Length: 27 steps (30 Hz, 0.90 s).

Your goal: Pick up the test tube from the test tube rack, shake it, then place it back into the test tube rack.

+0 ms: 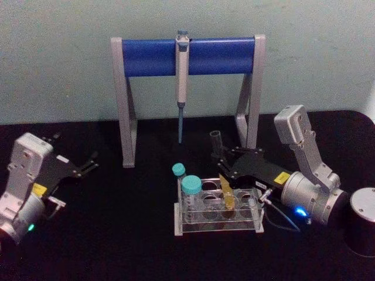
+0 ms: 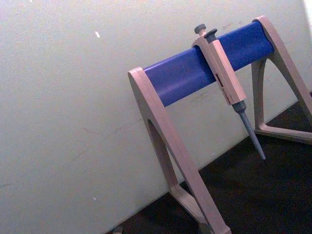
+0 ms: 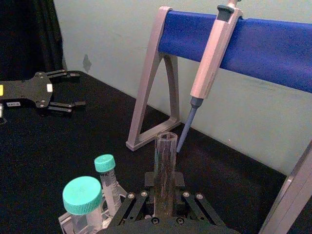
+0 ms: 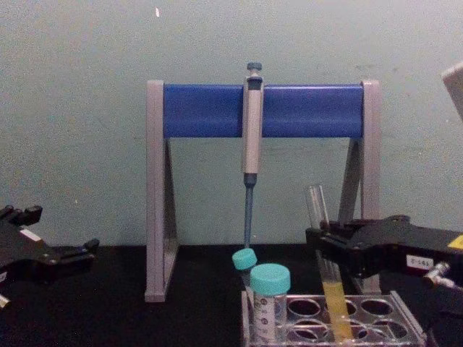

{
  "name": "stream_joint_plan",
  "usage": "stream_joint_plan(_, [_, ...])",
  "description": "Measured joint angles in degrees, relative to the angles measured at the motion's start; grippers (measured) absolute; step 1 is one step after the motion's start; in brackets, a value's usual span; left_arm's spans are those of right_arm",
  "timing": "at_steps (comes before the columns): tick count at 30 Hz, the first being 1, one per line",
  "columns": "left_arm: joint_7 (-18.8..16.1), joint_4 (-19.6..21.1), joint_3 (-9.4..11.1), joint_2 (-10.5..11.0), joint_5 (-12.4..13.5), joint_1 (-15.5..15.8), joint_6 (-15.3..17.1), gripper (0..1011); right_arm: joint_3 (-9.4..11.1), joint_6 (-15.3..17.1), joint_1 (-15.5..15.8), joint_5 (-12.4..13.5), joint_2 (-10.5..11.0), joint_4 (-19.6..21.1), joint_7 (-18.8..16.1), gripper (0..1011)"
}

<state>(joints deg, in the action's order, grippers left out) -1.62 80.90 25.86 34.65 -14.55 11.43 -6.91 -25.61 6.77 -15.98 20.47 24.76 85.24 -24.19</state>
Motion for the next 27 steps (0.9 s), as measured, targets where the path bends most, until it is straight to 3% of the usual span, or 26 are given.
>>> stream_joint_plan(8, [0.00, 0.00, 0.00, 0.00, 0.00, 0.00, 0.00, 1001, 0.74, -0.83, 0.48, 0.16, -0.17, 0.19, -0.24, 229])
stream_joint_plan(18, [0.00, 0.00, 0.00, 0.00, 0.00, 0.00, 0.00, 1001, 3.48, -3.30, 2.25, 2.91, -0.13, 3.14, -1.05, 229])
stream_joint_plan(27, [0.00, 0.00, 0.00, 0.00, 0.00, 0.00, 0.00, 1001, 6.74, -9.08, 4.74, 5.20, 0.27, 7.64, -1.02, 229])
